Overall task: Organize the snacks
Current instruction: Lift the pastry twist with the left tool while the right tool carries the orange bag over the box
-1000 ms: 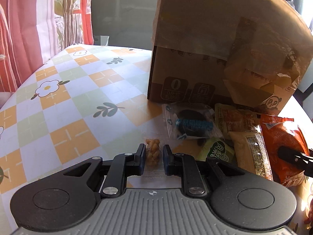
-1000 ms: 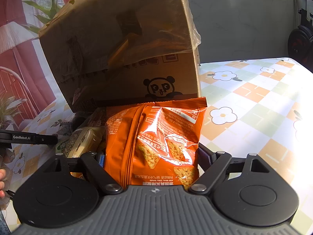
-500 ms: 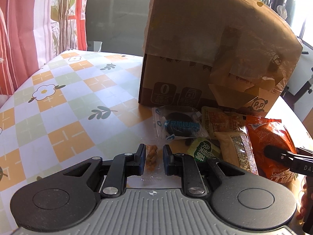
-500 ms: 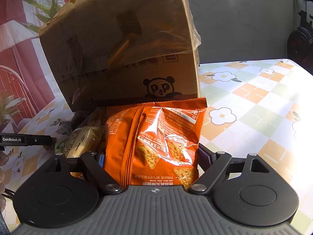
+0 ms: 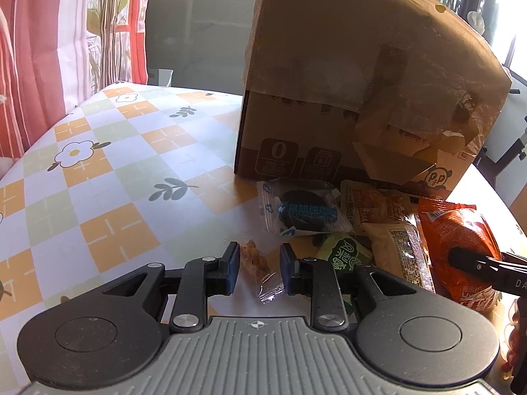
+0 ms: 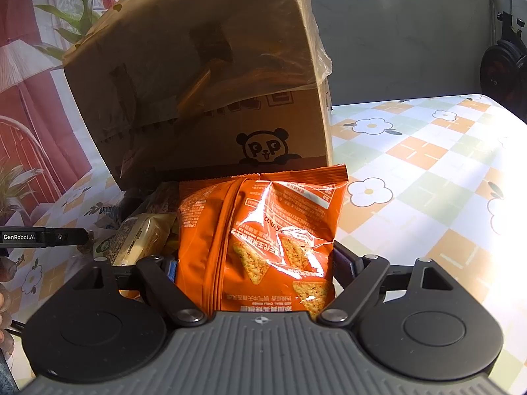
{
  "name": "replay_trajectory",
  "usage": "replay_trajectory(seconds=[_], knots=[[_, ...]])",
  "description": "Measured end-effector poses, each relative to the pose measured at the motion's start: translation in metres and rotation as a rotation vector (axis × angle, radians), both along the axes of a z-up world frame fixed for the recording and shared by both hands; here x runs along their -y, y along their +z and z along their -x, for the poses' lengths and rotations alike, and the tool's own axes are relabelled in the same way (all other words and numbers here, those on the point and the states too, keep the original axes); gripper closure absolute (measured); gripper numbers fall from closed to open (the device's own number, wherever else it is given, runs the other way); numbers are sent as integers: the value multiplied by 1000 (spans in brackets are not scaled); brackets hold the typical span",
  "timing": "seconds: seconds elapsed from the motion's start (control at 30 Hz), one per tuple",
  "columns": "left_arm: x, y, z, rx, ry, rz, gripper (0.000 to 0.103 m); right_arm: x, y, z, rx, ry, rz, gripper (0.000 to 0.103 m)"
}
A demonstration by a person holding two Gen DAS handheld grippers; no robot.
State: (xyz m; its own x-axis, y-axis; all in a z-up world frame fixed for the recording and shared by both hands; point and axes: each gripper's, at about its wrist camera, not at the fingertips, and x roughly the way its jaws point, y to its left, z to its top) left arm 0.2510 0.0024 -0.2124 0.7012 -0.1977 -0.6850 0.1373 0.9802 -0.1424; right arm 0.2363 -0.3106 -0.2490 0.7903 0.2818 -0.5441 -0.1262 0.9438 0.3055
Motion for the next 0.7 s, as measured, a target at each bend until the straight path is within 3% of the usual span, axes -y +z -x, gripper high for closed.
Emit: replay_trajectory(seconds=[0.3,0.37,0.4,0.7], knots=[[-5,-9,-12,-14,45,16,76,0,-1,-1,1,3,-4,19],[-6,-10,-13,-15,54,16,86,-1,-2,-1,1,3,-6,19],[-7,-9,-11,-16,58,27,85,0,-2,0,1,2,-8,19],[-2,3,0,26,-4,97,86,-1,0,0,-5,4,-19,19]])
